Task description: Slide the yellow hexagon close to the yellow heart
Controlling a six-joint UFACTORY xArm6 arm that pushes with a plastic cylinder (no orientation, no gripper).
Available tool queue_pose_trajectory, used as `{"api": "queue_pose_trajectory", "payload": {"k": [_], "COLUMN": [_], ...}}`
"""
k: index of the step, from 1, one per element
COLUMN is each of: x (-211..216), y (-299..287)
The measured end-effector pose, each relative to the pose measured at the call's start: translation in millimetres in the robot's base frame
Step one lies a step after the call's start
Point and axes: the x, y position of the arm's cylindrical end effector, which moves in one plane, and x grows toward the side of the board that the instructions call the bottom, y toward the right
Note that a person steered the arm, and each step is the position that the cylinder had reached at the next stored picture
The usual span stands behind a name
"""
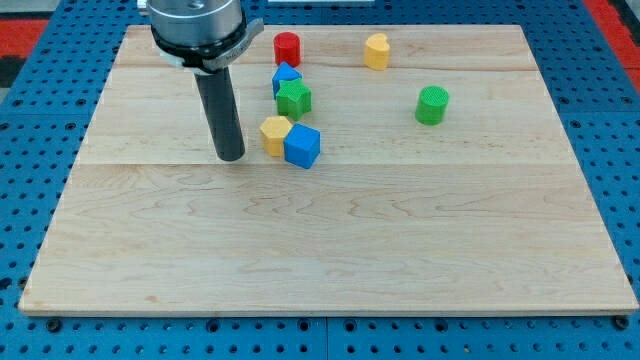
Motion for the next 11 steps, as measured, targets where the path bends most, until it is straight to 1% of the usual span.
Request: {"api": "queue_pose_trajectory", "payload": {"k": [2, 3, 6, 8, 10, 11], "x": [-33.1, -38.6, -97.8, -118.2, -126.8, -139.8], "y": [54.8, 65.6, 130.3, 196.7, 137.3, 159.9]}}
